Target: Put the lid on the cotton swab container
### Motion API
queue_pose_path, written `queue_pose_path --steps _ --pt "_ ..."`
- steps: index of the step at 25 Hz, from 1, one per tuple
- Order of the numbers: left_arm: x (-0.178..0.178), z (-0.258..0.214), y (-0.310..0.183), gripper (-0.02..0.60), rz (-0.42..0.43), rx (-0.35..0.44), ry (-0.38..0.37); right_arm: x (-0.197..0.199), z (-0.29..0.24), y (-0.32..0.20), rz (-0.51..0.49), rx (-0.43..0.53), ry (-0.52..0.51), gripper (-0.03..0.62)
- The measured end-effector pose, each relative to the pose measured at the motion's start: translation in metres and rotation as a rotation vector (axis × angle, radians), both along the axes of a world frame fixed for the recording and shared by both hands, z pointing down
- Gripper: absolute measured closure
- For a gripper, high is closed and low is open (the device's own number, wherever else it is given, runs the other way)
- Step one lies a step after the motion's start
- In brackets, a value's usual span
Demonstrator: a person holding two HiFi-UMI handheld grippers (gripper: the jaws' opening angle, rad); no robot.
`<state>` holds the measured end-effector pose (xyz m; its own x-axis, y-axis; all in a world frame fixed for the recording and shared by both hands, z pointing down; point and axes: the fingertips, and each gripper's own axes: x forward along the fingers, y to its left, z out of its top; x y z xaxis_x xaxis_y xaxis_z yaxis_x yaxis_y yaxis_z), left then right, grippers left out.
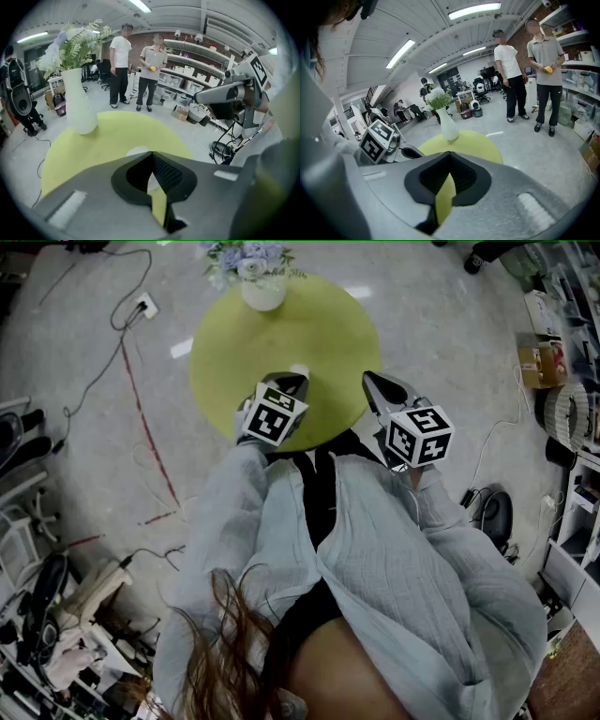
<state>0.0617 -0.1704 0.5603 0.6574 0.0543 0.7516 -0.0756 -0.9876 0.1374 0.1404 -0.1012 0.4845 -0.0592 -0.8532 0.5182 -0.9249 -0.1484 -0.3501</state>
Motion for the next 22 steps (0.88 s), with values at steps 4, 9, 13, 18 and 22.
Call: queue_pose_path --steps 4,9,13,18,22 --pt "0.000 0.000 -0.002 0.561 0.000 0.006 -0.016 0.000 0.000 -0.002 -0.004 0.002 0.002 0.592" --pt "0.001 0.001 -0.002 0.561 0.022 0.023 -0.042 0.000 -0.002 -0.003 -0.004 0.006 0.005 0.592" --pt "0.001 0.003 -0.003 0.561 0.032 0.049 -0.025 0.002 -0.002 -0.003 -0.004 0.010 0.008 0.592" --pt "0.003 -0.009 -0.005 0.561 -0.047 -0.018 0.063 0.005 -0.004 -0.007 -0.016 0.020 0.019 0.592" --pt "0.004 -0.040 -0.013 0.561 -0.147 -0.086 0.189 0.013 -0.008 -0.016 -0.034 0.042 0.030 0.592"
